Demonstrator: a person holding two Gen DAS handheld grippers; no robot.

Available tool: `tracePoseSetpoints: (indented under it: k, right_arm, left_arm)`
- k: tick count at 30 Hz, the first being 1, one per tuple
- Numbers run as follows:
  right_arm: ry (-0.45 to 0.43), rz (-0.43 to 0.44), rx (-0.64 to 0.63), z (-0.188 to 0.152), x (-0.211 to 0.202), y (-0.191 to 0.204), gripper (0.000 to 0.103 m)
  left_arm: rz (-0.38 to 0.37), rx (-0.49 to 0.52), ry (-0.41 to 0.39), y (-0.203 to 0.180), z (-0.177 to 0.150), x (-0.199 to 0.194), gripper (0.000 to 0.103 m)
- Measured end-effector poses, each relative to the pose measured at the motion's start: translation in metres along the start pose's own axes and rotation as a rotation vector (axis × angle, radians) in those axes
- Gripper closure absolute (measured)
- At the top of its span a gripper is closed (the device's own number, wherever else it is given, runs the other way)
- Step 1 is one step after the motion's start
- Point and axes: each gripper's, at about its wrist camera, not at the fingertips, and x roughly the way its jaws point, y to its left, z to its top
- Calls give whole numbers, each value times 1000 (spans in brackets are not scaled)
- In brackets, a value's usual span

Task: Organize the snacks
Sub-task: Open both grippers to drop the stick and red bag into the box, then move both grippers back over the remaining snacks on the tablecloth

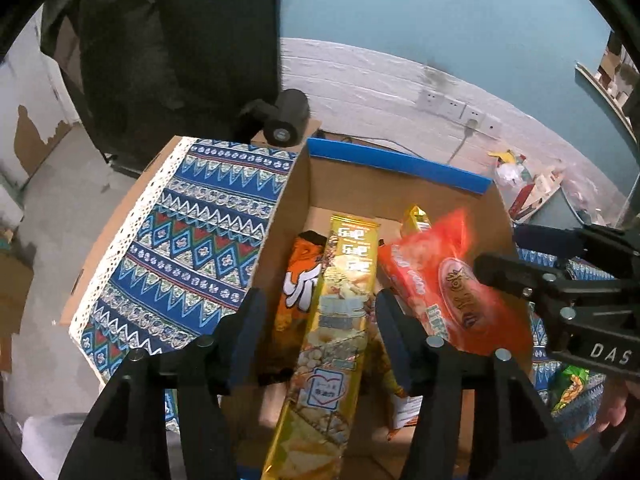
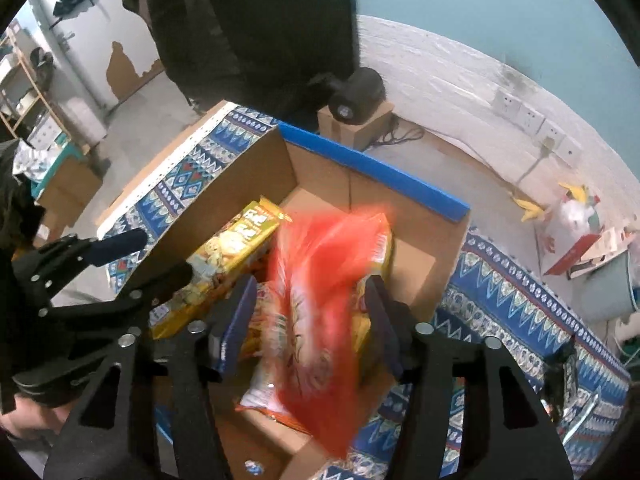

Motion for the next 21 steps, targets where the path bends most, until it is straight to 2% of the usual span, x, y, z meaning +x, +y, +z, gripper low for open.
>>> tracePoseSetpoints:
  k: [4, 7, 12, 21]
  right_arm:
    - [12, -22, -6, -2, -3, -8, 36]
    - [8, -48, -9, -6, -12, -21, 30]
    - [-4, -69, 14, -14, -31, -47, 27]
    - [-7, -137, 22, -42, -60, -89, 25]
  left_arm:
    - [15, 8, -13, -3, 2, -3, 37]
    - [5, 22, -10, -11, 3, -4, 37]
    - [-14, 57, -15, -33, 4, -10, 33]
    - [-82, 130, -11, -85, 8, -18, 33]
